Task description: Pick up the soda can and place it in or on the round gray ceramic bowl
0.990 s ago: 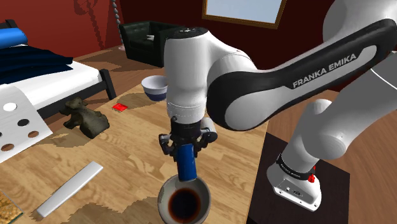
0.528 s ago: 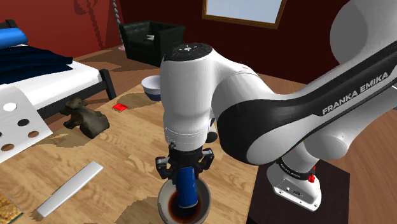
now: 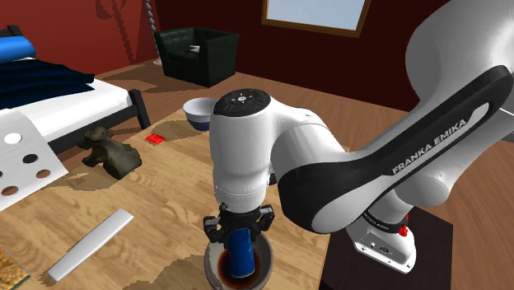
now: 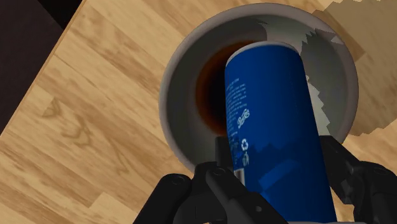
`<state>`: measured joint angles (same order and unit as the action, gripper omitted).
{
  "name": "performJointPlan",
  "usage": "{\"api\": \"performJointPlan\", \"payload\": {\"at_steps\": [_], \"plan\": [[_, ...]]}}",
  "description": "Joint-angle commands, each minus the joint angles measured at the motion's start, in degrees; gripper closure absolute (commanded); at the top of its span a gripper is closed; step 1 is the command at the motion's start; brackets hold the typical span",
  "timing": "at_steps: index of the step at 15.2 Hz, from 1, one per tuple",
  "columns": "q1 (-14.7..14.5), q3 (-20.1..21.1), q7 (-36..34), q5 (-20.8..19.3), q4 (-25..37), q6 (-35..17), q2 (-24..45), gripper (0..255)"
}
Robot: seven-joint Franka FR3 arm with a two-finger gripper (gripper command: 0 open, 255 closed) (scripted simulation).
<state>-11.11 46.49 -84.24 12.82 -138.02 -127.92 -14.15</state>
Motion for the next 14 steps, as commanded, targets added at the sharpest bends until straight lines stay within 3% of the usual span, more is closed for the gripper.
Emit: {"api": "performJointPlan", "payload": {"at_steps": [1, 4, 12, 13, 14], "plan": [[0.3, 0.7, -0.7, -0.6, -0.8, -1.8, 1.2, 255], [0.9, 1.8, -2.0, -2.3, -2.0, -5.1, 3.6, 255], [0.9, 1.8, -2.0, -2.3, -2.0, -5.1, 3.6, 255], [0.9, 1.8, -2.0, -2.3, -2.0, -5.1, 3.6, 0], [0.9, 1.8, -2.0, -2.3, -2.0, -5.1, 3.6, 0]]}}
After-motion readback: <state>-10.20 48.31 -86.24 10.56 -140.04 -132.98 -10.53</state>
